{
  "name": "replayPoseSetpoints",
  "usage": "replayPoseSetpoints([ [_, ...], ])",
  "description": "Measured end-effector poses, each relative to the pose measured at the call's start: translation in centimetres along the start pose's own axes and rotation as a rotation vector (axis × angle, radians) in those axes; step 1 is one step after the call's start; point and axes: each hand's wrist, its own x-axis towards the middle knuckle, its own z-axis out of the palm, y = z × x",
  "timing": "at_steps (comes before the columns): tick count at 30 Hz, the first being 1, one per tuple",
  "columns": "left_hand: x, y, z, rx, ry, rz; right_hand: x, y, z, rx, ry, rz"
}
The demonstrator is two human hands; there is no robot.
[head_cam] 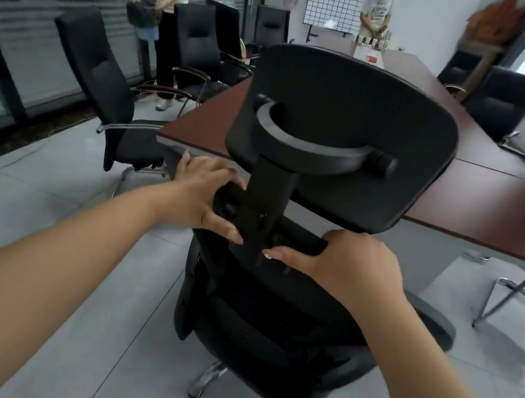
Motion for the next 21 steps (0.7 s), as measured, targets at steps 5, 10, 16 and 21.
replayPoseSetpoints([
  [5, 0.7, 0.5, 0.1, -0.023, -0.007, 0.014, 0.2, 0.0, -0.3, -0.020, 0.025, 0.055],
  [10, 2.9, -2.0, -0.7, 0.024, -0.067, 0.037, 2.0, -1.1, 0.0, 0.027, 0.024, 0.068],
  [16, 4.7, -3.0, -1.5, 0.031, -0.113, 0.051, 4.2, -1.5, -0.3, 0.032, 0.025, 0.085],
  [21, 7.5, -2.2, -1.1, 0.021, -0.111, 0.074, 6.0, -0.3, -0.5, -0.007, 0.035, 0.121],
])
